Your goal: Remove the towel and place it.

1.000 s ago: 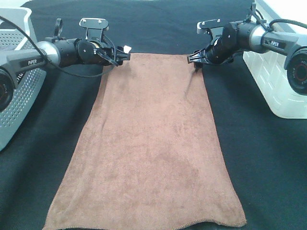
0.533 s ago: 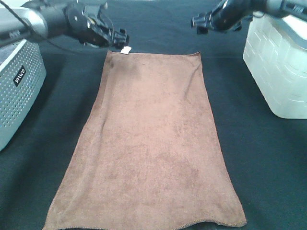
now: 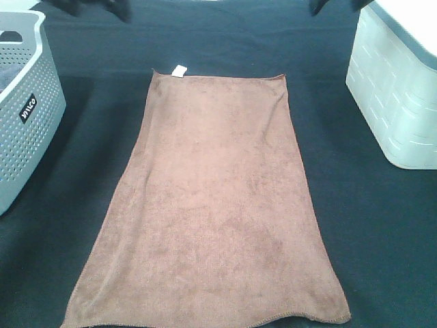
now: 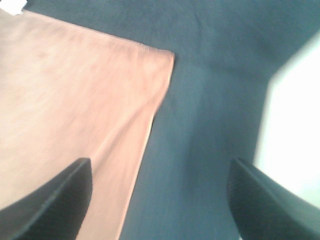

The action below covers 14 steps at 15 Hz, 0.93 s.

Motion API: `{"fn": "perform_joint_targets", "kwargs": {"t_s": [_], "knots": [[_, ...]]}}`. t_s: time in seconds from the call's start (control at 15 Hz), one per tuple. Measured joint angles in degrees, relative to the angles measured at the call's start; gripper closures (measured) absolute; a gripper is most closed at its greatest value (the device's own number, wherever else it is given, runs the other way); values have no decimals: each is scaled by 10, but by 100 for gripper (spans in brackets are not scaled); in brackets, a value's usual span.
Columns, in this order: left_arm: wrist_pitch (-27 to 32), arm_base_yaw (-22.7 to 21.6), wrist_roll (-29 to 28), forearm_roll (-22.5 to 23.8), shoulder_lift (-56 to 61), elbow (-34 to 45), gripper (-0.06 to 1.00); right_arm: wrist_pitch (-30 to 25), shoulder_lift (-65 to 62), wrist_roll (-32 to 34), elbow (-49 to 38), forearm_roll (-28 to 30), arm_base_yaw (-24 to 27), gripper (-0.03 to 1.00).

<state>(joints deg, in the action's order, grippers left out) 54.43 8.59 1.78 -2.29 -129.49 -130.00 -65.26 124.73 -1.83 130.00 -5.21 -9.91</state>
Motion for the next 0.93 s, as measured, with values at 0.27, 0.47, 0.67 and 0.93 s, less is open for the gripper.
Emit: {"fn": "perform_joint_targets", "kwargs": {"t_s": [0.27,0.47,0.67,0.93], "knots": [[105,-50,-14,3,45,-1,9,-44,-49,27,1,5,37,24],[147,-50,-13,3,65,13,9,-45,-87,30,-1,-19,37,24],[149,-50,-18,4,133,98,9,-45,-170,32,-82,-29,37,24],[108,-50,-25,23,308,316,9,-45,-365,32,-288,-18,37,24]]}}
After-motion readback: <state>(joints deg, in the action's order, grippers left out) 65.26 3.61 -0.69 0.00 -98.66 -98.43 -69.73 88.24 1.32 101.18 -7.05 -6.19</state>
